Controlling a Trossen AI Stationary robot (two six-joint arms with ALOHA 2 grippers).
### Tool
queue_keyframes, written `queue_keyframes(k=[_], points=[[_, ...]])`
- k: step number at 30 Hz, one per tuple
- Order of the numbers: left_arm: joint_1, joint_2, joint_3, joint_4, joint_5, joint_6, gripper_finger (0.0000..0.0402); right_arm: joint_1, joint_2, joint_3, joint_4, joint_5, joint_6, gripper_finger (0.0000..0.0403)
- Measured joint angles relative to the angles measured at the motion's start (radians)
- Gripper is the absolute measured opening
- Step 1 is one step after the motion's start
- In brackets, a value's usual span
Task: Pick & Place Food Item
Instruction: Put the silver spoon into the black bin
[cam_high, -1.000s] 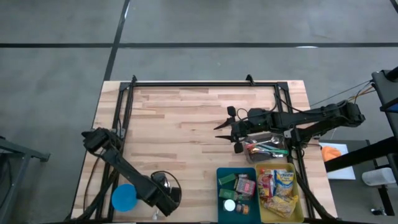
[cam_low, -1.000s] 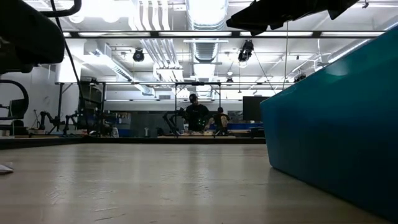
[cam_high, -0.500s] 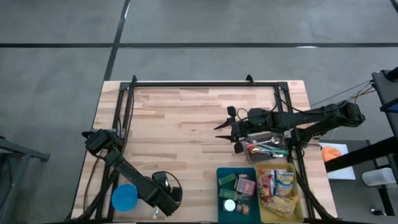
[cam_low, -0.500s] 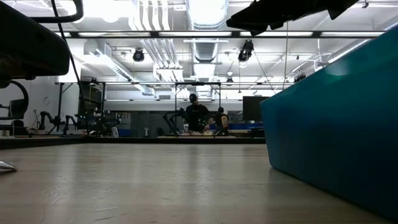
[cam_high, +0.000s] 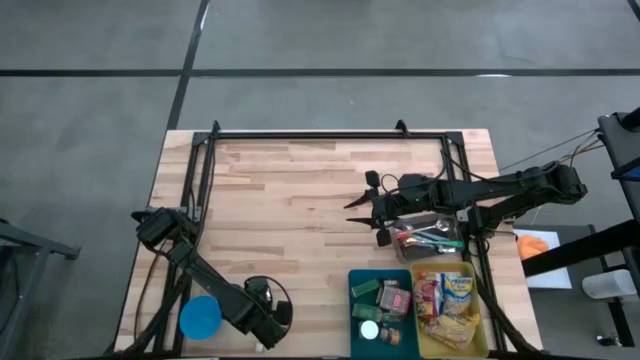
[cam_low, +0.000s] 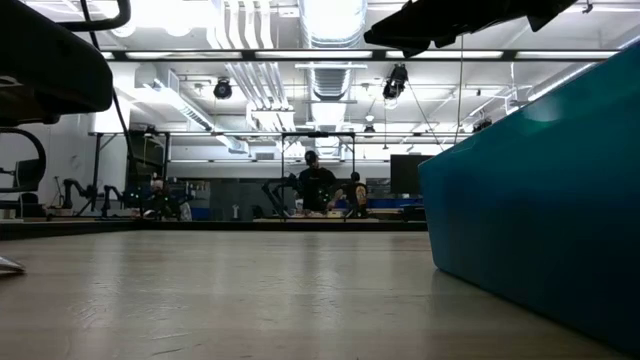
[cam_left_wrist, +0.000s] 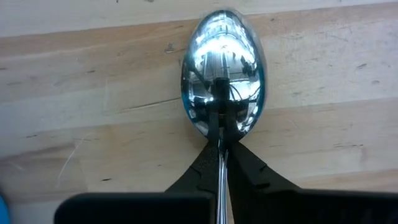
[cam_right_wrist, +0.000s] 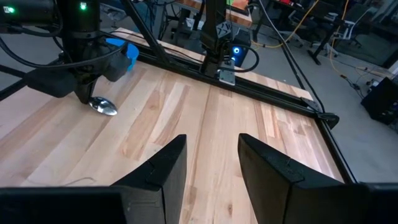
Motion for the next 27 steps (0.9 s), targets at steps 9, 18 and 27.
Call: queue_keyframes(k=[9,18,27], points=[[0.001,0.000,0.000,-0.001,-0.001,0.002,0.0012,0.000,0.000,0.000,0.000,0.000,0.000,0.0141],[0.004,-0.069,-0.003,-0.036,-0.178,0.059,0.0012,0.000,0.000,0.000,0.000,0.000,0.000,0.0141],[0.018,-0.135,-0.003,-0.127,-0.583,0.212,0.0012,0.000,0.000,0.000,0.000,0.000,0.000,0.0141]])
